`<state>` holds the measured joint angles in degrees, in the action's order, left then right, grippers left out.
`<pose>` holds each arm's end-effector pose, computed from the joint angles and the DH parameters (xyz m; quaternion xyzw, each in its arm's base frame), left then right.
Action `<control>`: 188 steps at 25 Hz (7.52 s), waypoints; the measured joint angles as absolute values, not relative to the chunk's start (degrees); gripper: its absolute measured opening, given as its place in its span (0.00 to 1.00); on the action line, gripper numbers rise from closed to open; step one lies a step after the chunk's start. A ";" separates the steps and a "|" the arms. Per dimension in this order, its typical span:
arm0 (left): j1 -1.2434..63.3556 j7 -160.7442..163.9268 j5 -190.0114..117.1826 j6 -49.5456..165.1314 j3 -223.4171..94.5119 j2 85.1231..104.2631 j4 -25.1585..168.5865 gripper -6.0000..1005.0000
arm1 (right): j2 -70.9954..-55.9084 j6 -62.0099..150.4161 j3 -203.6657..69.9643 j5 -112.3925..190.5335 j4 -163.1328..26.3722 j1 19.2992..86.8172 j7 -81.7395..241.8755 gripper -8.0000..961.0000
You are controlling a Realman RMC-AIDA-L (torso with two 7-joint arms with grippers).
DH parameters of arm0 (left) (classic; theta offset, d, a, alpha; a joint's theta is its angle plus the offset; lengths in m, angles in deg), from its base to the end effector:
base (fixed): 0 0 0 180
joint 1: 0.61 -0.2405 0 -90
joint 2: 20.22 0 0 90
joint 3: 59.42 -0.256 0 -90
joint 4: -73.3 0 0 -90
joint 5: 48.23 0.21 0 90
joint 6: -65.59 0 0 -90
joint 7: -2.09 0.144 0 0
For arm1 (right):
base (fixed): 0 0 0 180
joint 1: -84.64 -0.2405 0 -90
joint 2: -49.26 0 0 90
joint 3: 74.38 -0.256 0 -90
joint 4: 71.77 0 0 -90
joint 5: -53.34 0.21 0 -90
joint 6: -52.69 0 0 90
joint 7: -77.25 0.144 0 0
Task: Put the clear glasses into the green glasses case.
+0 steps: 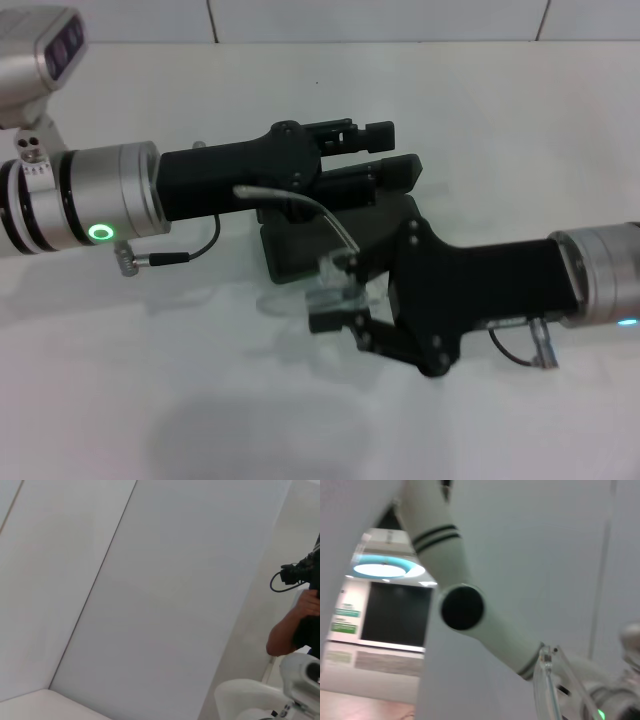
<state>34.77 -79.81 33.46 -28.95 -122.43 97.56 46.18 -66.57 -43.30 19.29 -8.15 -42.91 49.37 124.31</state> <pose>-0.1825 0.3278 -0.0250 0.8932 0.2019 0.4015 0.0145 0.1571 0.2895 -0.0530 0.9065 0.1074 -0.4074 0.0289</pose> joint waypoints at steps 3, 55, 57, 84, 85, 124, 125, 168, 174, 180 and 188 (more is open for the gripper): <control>34.75 -79.42 33.44 -28.93 -122.43 97.54 46.19 0.59 | -66.64 -40.76 19.10 -8.15 -43.01 49.15 126.15 0.14; 25.35 -76.14 33.89 -28.55 -106.74 95.43 46.14 0.59 | -66.80 34.04 47.27 -33.74 -4.52 66.75 128.03 0.16; 25.23 -76.13 34.19 -28.54 -106.74 95.48 46.14 0.59 | -66.82 34.93 47.40 -33.46 -4.63 66.80 128.25 0.16; 25.05 -76.14 36.13 -28.63 -106.71 95.95 46.44 0.59 | -66.77 42.56 52.68 -33.28 -5.78 65.95 132.32 0.34; 25.04 -76.15 36.14 -28.63 -106.70 95.96 46.43 0.59 | -66.71 42.33 52.73 -33.29 -5.74 65.97 132.34 0.36; 31.64 -78.78 43.63 -6.37 -106.71 98.12 46.50 0.59 | -66.04 -35.00 -23.51 -7.54 -46.08 61.25 142.06 0.39; 32.66 -79.91 45.20 -4.37 -106.70 98.46 46.43 0.59 | -66.12 -35.01 -24.52 -7.33 -46.20 61.57 141.99 0.39; 38.48 -88.65 51.56 4.15 -129.04 99.65 46.17 0.59 | -66.22 -28.21 -23.16 -7.83 -47.34 58.93 138.83 0.39; 38.39 -87.48 50.69 4.17 -128.85 99.66 46.17 0.59 | -66.30 -26.96 -23.06 -7.84 -47.34 58.42 138.32 0.39; 37.65 -87.49 45.71 2.02 -128.60 99.26 45.49 0.59 | -66.31 -26.72 -23.05 -7.88 -47.34 58.19 137.95 0.39; 36.02 -89.56 46.77 -1.04 -129.03 99.39 42.76 0.59 | -66.29 -26.72 -23.05 -7.92 -47.34 57.73 137.48 0.39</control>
